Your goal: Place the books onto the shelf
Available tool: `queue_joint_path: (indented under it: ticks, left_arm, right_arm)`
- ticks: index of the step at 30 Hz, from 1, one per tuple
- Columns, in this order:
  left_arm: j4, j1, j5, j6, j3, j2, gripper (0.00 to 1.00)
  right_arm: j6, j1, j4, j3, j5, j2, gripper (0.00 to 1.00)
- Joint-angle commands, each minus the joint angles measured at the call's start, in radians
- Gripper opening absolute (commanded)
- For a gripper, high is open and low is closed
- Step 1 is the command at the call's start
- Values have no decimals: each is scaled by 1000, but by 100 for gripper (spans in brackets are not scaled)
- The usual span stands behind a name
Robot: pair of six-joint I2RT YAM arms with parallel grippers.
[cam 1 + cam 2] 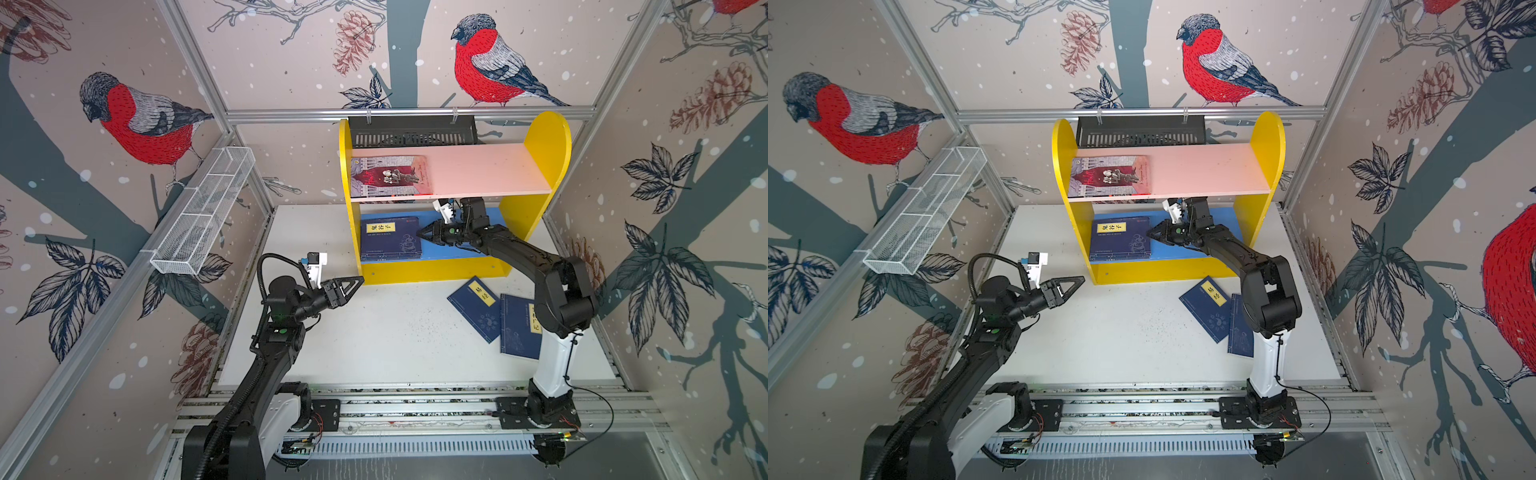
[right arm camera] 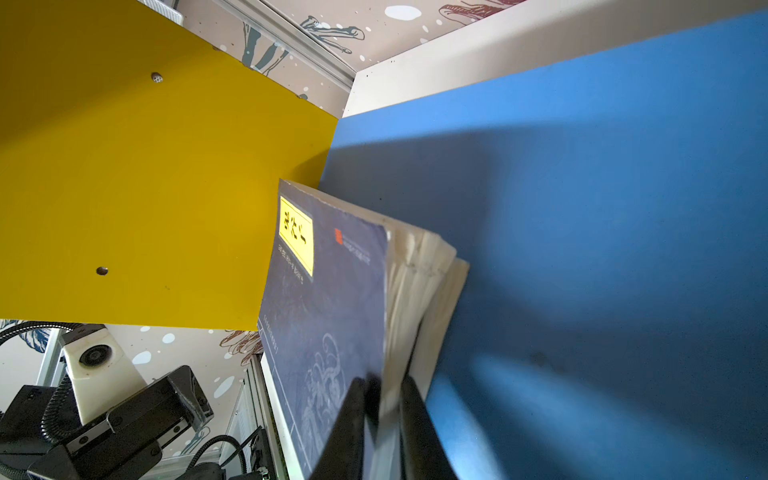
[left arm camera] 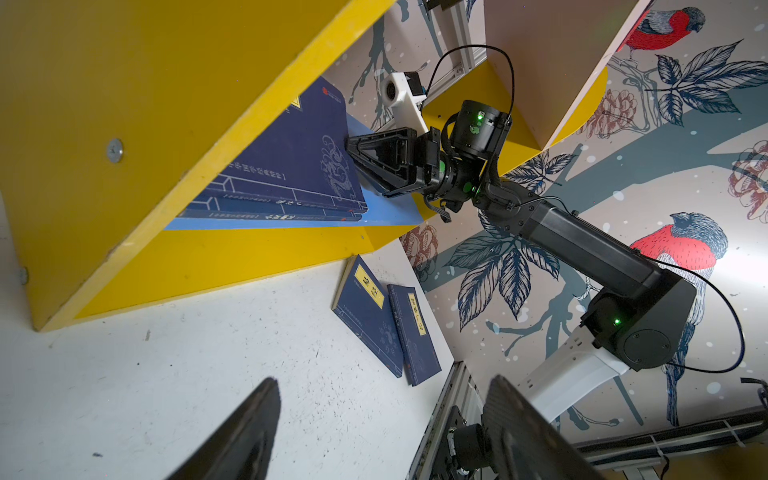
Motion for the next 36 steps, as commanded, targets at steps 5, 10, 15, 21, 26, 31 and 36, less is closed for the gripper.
queue_joint_path:
  ticks: [5,10,15,21,26,31,36]
  left_arm:
    - [24,2,11,-3,-5,-9,79]
    - [24,3,10,-3,-7,-11,79]
    - [26,3,10,-3,-7,-12,79]
    - [26,2,10,-5,-5,-14,79]
    - [27,4,11,-7,-5,-13,79]
    - [27,6,9,-6,-5,-17,79]
    - [27,7,9,-6,-5,-17,79]
  right_arm:
    - [-9,1,6,12,-9,-2,5]
    - [-18,-1,2,18,-21,-5,1]
    - [-43,-4,-19,26,-41,-12,1]
    - [-69,-11,-56,35,-44,-18,1]
    - [-72,-18,-57,35,-48,-19,1]
    - [-71,-16,-52,38,-68,-15,0]
    - [-80,-10,-57,41,-78,-12,0]
